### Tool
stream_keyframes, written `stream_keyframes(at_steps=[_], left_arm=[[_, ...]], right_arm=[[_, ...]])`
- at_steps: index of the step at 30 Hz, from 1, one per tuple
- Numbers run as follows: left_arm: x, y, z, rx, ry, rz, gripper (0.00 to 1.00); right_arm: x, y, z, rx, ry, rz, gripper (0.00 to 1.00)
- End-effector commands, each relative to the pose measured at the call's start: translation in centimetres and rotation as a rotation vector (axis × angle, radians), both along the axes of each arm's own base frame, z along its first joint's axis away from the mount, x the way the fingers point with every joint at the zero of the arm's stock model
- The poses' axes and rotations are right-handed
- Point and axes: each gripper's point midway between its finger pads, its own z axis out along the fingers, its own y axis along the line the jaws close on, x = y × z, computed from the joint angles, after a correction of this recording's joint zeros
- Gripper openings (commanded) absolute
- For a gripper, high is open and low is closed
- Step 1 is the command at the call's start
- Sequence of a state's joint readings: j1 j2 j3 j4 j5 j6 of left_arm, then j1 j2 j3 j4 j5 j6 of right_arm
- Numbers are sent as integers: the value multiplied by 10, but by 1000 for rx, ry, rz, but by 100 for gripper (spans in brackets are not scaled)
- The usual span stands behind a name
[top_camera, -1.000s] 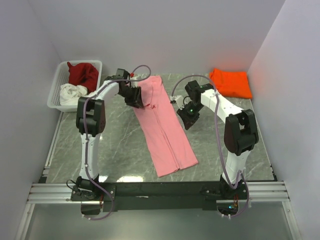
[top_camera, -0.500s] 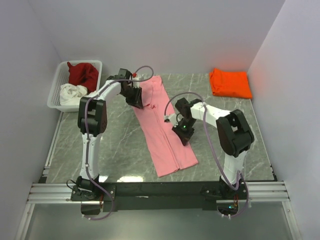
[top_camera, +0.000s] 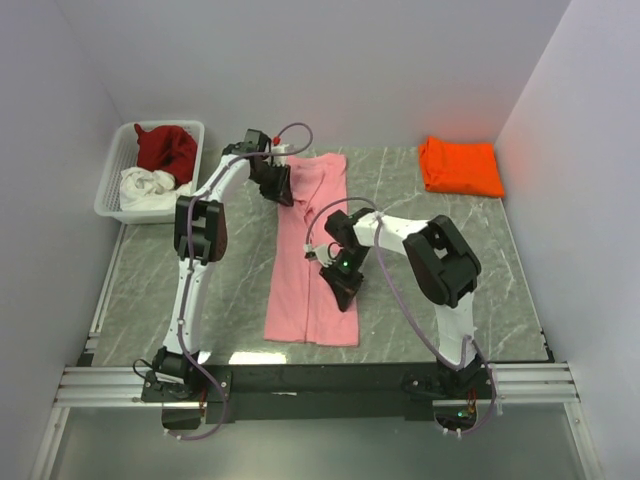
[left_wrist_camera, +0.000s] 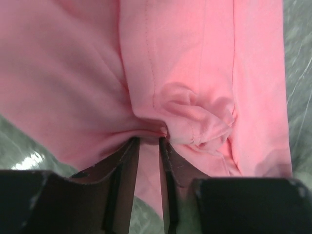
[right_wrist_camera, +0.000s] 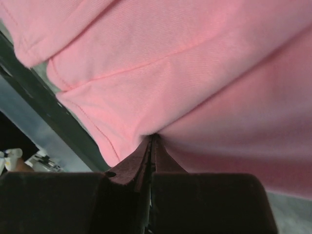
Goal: Fold and stack the t-shirts
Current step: Fold the tshirt
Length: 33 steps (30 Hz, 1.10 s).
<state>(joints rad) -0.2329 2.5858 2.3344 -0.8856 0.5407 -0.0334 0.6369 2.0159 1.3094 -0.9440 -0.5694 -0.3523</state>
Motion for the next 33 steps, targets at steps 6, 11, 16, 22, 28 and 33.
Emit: stream_keyframes(at_steps=[6,11,16,22,28,33], left_arm=[[36,1,67,-11,-306,-46,43],[21,17,106,11,-369,-30,45],[5,24,118,-28,-340,-16,44],[-3,10,96,-115,-214,3,36],[-9,-1,68,-188,-78,36,30],[-21,7,42,-181,25,75,28]], right_arm=[[56,23,67,174,-150,-44,5],[138,8,117,222,-360,-186,6],[236,-12,139,121,-643,-346,4],[305,-5,130,82,-796,-402,0],[341,-2,106,36,-884,-431,0],[344,1,81,11,-899,-376,0]])
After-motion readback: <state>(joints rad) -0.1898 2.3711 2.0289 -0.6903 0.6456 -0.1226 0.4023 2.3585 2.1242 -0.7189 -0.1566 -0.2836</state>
